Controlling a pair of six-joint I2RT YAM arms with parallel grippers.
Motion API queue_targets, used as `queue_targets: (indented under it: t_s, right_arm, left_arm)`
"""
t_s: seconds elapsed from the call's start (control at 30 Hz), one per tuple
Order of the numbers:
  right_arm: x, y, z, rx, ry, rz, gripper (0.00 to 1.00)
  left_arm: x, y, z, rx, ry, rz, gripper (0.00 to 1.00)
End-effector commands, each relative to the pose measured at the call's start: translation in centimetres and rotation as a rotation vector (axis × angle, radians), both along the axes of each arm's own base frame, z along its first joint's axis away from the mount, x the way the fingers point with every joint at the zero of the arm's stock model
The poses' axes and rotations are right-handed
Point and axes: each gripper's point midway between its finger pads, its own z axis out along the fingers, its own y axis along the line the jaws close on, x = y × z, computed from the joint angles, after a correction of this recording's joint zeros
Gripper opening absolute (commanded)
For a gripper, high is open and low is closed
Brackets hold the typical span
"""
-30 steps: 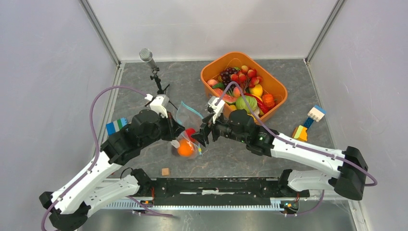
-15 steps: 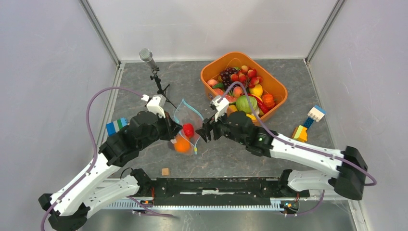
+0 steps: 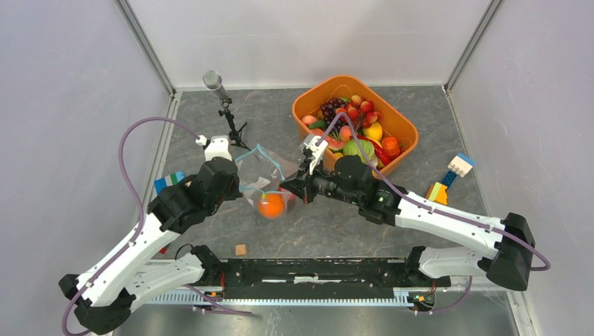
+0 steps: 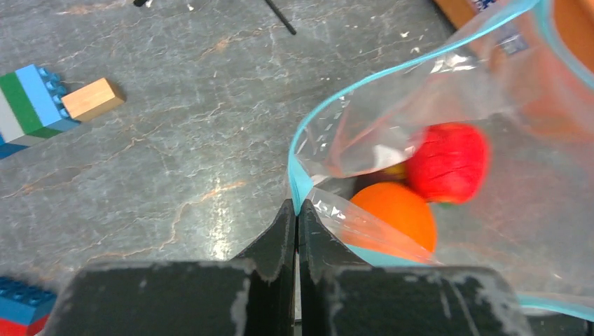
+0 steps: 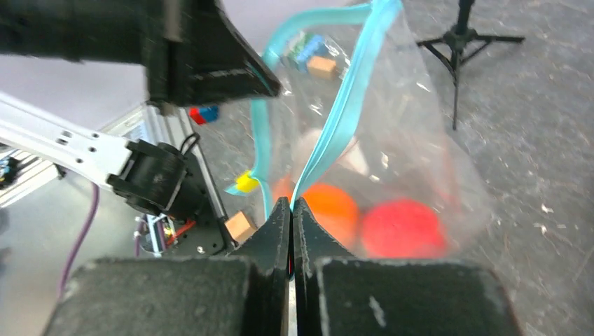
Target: Place the food in the zip-top bag and seal the zipper
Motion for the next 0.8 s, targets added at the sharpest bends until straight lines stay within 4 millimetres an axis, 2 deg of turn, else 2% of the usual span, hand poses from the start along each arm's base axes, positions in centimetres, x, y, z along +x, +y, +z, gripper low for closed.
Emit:
queue_targets:
  t_s: [0.0,0.03,0.1,0.13,0.2,0.3,0.37,0.4,0.43,0.5,0.6,0.67,0.73,0.77]
  right_arm:
    - [1.0,0.4,4.1,0.067,-0.042,-0.046,0.0]
    - [2.4,-0.3,2.7,0.009,-0.028,-0.133,0.0]
    - [3.3,-0.8,1.4,-0.059,-0.019,-0.186,0.01]
    - [3.1,-0.3,1.5,-0.063,-0.026,-0.154,0.01]
    - [1.3,1.6,2.7,-0.017,-0.042,-0.009,0.02]
    - [-0.9,3.0,5.2,0.109,-0.076,0.135,0.04]
    - [-0.3,2.9,5.3,0.113,-0.089,0.107,0.06]
    - [0.6,2.6,4.5,0.083,-0.086,0.057,0.07]
    - [1.6,2.3,3.5,0.042,-0.081,0.006,0.08]
    - [4.1,1.0,0.0,-0.086,-0.048,-0.129,0.12]
    - [5.5,-0.4,-4.0,-0.244,0.004,-0.175,0.19]
    - [5.9,-1.0,-4.8,-0.275,0.005,-0.172,0.24]
    - [6.3,-1.4,-3.8,-0.261,-0.013,-0.172,0.46]
    - [6.4,-1.6,-2.9,-0.249,-0.029,-0.173,0.51]
  left_arm:
    - [0.2,1.9,1.7,0.069,-0.034,0.044,0.02]
    - [0.0,1.6,2.6,0.036,-0.053,0.027,0.02]
    - [-0.2,1.5,4.3,-0.011,-0.096,0.01,0.02]
    - [-0.4,1.3,4.9,-0.021,-0.108,-0.011,0.02]
    - [-0.7,0.5,5.3,-0.022,-0.098,-0.08,0.02]
    - [-1.8,-2.2,5.8,-0.093,-0.048,-0.219,0.02]
    - [-2.3,-3.5,6.4,-0.156,-0.054,-0.274,0.02]
    - [-2.4,-3.8,6.4,-0.172,-0.056,-0.286,0.02]
    - [-2.4,-3.9,6.3,-0.173,-0.051,-0.288,0.02]
    - [-2.1,-3.7,5.6,-0.157,-0.033,-0.263,0.02]
    - [-1.7,-3.9,4.2,-0.13,0.009,-0.244,0.02]
    - [-1.5,-4.2,3.2,-0.127,0.034,-0.234,0.02]
    - [-1.3,-4.5,2.4,-0.132,0.047,-0.23,0.02]
    - [-1.2,-4.6,2.0,-0.133,0.049,-0.228,0.02]
